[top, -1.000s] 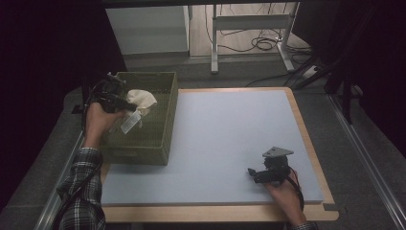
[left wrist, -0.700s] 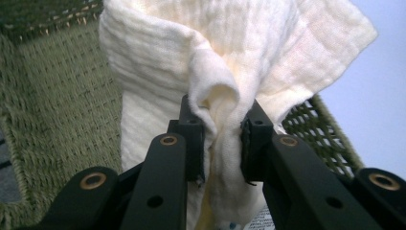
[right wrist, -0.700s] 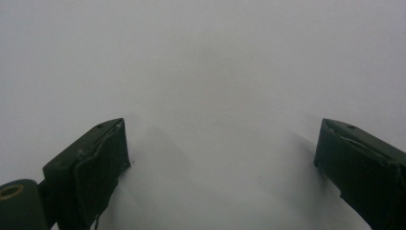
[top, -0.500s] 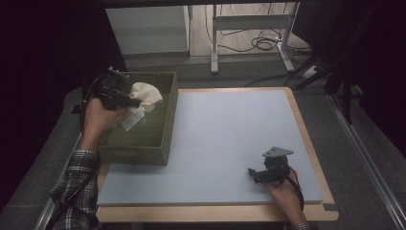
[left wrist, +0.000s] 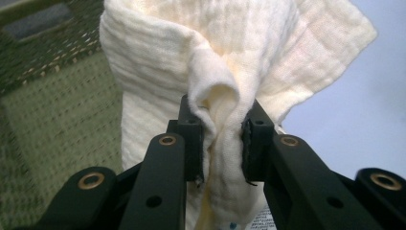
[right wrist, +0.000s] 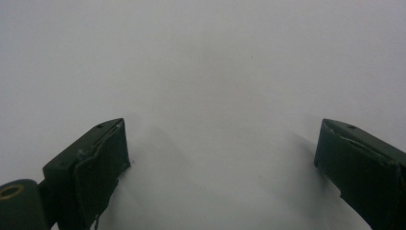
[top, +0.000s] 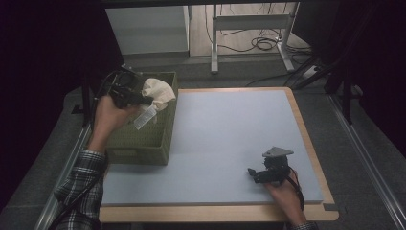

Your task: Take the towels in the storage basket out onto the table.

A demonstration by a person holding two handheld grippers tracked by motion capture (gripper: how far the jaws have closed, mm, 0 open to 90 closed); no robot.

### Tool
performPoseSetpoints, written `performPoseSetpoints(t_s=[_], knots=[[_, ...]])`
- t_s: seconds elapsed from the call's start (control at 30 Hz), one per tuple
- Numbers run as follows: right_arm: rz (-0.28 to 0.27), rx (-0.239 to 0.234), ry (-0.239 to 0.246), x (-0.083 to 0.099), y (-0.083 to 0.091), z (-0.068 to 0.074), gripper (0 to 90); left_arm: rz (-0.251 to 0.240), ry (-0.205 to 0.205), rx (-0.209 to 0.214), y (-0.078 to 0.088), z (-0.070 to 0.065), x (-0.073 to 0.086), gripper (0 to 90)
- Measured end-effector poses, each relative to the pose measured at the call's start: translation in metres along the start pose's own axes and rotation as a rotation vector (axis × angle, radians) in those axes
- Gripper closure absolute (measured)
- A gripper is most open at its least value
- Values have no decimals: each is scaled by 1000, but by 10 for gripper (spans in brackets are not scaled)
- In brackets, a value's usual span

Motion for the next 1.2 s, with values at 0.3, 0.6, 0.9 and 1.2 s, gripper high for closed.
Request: performPoseSetpoints(t_s=[0.3,0.6,0.9,1.2], knots=[[-1,-1,0,0,0,0,46,7,-38,21,-13,-23,-14,750],[-1,-3,0,0,0,0,46,14,-84,43,-19,-49,-33,750],[2,-6,-2,0,0,1,46,11,-110,81,-37,-73,-44,745],[2,-6,-3,0,0,0,46,27,-130,127,-70,-97,-44,741]])
Point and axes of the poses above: each handheld gripper's, and its own axes: y roughly backward along the jaws, x roughly out of its underside, z roughly to its left, the point moved 5 cm from there along -y, roughly forward along the jaws, and after that the axes turned 1 degree about -y, right-handed, at the moved point
